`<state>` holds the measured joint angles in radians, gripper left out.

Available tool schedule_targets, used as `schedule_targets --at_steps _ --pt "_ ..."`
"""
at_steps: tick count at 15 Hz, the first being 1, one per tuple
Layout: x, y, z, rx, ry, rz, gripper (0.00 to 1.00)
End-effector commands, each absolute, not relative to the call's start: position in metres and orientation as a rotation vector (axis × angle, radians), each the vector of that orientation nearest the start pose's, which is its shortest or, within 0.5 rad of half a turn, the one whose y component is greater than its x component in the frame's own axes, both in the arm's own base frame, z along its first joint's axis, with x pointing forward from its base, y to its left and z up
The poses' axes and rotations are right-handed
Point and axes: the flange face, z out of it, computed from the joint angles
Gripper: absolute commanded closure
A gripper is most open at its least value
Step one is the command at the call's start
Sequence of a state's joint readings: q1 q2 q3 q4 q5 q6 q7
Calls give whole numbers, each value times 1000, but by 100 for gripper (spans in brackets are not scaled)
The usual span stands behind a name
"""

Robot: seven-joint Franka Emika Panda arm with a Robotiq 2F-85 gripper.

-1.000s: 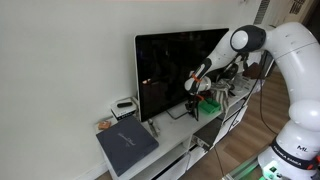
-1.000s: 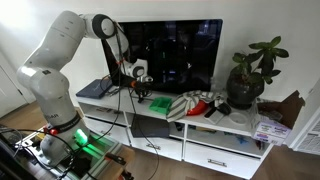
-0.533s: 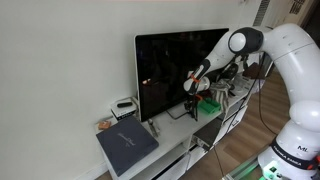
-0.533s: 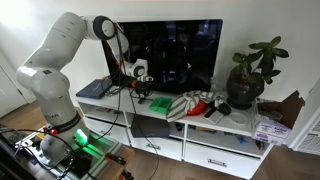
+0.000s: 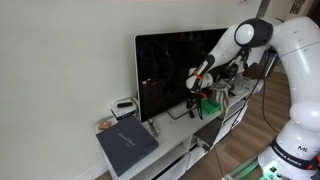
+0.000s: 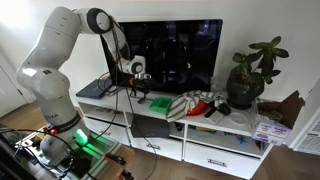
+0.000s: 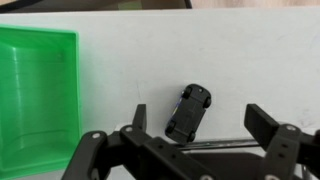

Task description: Remove the toy car from the green storage box and place it on the television stand top

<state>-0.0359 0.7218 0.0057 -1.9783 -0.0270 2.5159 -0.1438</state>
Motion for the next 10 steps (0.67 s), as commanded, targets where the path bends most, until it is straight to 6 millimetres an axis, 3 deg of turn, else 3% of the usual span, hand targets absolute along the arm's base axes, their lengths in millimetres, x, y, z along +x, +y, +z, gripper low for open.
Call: schedule_targets --at_steps 1,7,10 --pt "521 -11 119 -3171 -238 312 0" --pt "464 -12 163 -3256 -265 1 0" --pt "440 -17 177 -3251 -382 -115 0"
